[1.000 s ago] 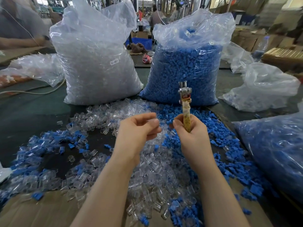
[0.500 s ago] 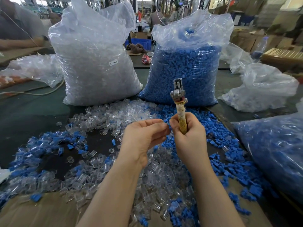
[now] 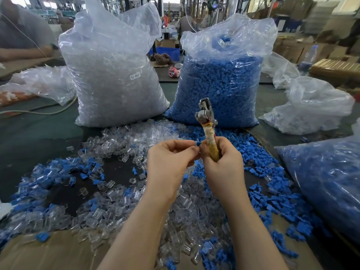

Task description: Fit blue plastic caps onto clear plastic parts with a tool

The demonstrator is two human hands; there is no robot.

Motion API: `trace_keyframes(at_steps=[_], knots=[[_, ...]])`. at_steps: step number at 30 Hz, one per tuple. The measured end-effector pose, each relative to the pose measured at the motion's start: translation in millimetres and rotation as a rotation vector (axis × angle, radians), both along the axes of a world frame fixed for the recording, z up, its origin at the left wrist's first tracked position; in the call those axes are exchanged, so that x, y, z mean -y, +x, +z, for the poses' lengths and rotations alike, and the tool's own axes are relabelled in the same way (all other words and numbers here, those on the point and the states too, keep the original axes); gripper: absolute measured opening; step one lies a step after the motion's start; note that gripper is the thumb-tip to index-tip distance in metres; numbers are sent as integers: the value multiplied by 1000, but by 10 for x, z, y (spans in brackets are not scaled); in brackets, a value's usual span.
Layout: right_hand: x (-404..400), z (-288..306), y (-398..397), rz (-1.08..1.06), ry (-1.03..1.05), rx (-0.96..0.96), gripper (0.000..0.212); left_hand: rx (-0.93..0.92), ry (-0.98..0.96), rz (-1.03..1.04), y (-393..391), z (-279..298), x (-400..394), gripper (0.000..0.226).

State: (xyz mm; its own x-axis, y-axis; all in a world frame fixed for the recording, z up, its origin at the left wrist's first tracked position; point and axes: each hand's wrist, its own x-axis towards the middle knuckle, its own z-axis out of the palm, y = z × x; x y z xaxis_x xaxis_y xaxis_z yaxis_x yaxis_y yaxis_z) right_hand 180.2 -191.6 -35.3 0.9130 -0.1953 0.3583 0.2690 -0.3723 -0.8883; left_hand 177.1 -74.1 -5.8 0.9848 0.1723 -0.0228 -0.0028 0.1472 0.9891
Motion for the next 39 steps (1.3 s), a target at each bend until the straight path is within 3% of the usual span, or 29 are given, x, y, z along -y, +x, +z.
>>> trace_keyframes(at_steps=[9, 26, 31, 39], knots=[[37, 32, 0, 30, -26, -33, 14, 87, 178, 62, 6, -20, 21, 12], [47, 55, 2, 26, -191, 32, 11, 81, 219, 61, 35, -79, -9, 16], [163, 62, -8, 207, -78, -120, 5, 65, 95, 46, 56, -86, -58, 13], [328, 49, -30, 375, -232, -379, 15, 109, 9, 47, 100, -69, -158, 13]])
